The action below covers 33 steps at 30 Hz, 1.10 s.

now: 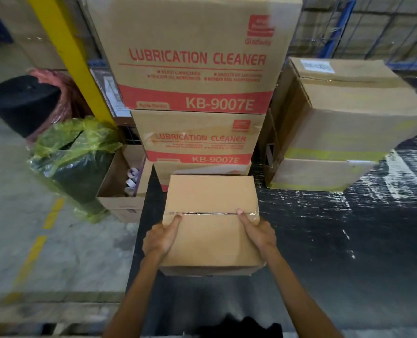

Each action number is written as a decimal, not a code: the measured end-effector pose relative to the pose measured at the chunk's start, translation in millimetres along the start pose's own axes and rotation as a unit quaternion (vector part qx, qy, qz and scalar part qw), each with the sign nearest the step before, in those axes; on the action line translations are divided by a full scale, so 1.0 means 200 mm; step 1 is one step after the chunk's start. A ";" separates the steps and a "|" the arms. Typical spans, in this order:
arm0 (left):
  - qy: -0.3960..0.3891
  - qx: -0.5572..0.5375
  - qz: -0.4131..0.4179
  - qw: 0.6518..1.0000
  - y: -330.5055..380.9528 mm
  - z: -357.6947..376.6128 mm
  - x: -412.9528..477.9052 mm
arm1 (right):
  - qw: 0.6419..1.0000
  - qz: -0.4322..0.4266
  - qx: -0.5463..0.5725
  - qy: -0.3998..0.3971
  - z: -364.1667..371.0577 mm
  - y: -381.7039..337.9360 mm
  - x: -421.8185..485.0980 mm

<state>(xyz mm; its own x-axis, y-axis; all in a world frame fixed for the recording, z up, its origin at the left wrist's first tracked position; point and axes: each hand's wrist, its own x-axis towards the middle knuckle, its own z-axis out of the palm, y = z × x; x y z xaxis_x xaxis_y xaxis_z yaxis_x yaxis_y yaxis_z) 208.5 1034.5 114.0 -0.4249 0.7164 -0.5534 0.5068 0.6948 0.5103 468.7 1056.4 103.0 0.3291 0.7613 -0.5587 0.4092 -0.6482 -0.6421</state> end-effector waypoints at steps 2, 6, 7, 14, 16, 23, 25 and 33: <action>-0.003 -0.008 -0.002 1.000 -0.03 -0.01 -0.02 | 1.000 -0.003 0.010 -0.004 0.00 0.00 -0.02; -0.029 -0.030 -0.008 0.999 -0.09 -0.06 -0.04 | 1.000 -0.010 0.003 -0.006 0.03 0.02 -0.07; -0.034 -0.042 -0.007 0.998 -0.10 -0.06 -0.05 | 1.000 -0.012 -0.002 -0.010 0.03 0.03 -0.09; -0.041 -0.153 0.009 0.987 -0.28 -0.22 -0.08 | 0.971 -0.116 -0.155 0.143 0.08 -0.02 -0.23; 0.003 -0.152 0.036 0.988 -0.41 -0.31 -0.15 | 0.935 -0.228 -0.192 0.191 0.18 -0.08 -0.41; 0.148 -0.155 0.020 0.977 -1.59 -0.81 -0.64 | 0.824 -0.522 -0.219 -0.039 1.18 -0.06 -1.44; 0.188 -0.155 -0.030 0.969 -2.04 -0.94 -0.93 | 0.797 -0.543 -0.232 -0.126 1.51 0.06 -1.77; 0.392 -0.290 -0.309 0.817 -3.90 -0.93 -2.34 | 0.559 -0.580 -0.346 -0.480 2.46 0.88 -3.40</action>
<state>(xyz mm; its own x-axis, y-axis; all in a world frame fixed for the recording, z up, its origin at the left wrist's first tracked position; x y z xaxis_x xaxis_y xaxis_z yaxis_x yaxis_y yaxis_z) -128.0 168.3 98.1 -0.9298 -0.1194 -0.3481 -0.3300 0.6890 0.6453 -101.6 415.6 111.6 -0.9727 0.0866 -0.2151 0.2146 0.6877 -0.6935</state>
